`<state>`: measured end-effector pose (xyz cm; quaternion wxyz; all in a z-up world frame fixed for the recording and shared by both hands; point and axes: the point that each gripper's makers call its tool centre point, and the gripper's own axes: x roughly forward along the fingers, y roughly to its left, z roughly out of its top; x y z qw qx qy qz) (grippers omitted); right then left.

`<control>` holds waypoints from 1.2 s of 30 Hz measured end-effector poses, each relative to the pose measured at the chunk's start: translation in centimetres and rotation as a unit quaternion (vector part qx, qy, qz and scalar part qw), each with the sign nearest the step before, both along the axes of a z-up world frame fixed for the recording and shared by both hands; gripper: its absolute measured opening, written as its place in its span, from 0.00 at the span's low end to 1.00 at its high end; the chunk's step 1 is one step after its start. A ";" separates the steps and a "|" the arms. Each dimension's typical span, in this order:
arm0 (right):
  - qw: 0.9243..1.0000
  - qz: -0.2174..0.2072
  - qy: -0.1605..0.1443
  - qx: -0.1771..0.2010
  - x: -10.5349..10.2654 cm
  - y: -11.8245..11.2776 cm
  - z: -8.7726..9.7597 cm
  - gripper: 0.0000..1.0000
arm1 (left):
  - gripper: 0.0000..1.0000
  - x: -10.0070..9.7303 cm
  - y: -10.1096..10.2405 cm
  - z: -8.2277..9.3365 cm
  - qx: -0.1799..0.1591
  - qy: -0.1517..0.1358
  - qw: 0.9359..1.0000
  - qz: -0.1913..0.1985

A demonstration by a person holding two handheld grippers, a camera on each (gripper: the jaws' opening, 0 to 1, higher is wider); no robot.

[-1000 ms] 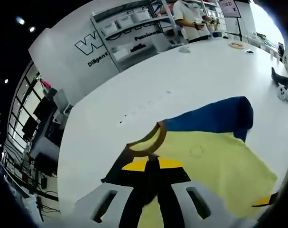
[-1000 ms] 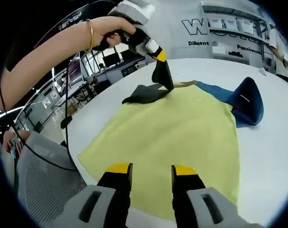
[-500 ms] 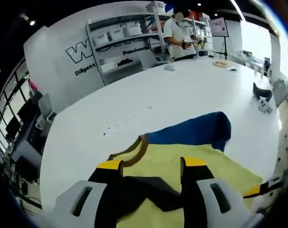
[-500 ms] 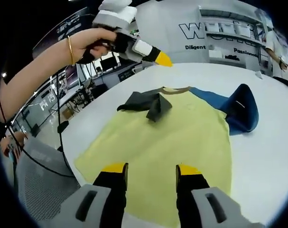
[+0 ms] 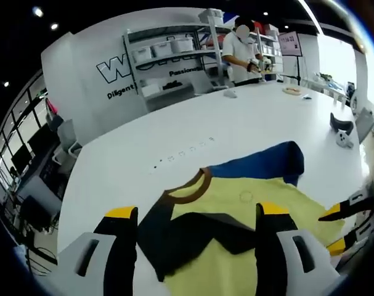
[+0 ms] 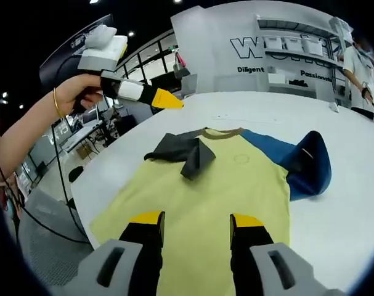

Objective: Fold the garment on the visible template until the final outline fits inside the template.

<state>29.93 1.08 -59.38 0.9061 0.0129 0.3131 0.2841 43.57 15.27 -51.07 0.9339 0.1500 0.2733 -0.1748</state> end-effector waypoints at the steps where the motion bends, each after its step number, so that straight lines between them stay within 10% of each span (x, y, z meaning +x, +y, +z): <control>1: 1.000 0.000 -0.003 0.000 0.6 0.1 0.2 0.38 | 0.81 -0.2 0.4 -0.1 0.001 -0.005 1.000 0.003; 17: 1.000 -0.003 0.009 -0.010 4.1 1.9 0.2 0.33 | 0.80 -2.7 6.1 -2.0 0.026 -0.013 0.999 0.019; 36: 0.998 -0.036 0.055 0.015 6.5 4.4 -2.5 0.29 | 0.54 -3.7 10.8 -7.8 0.031 0.012 0.999 0.038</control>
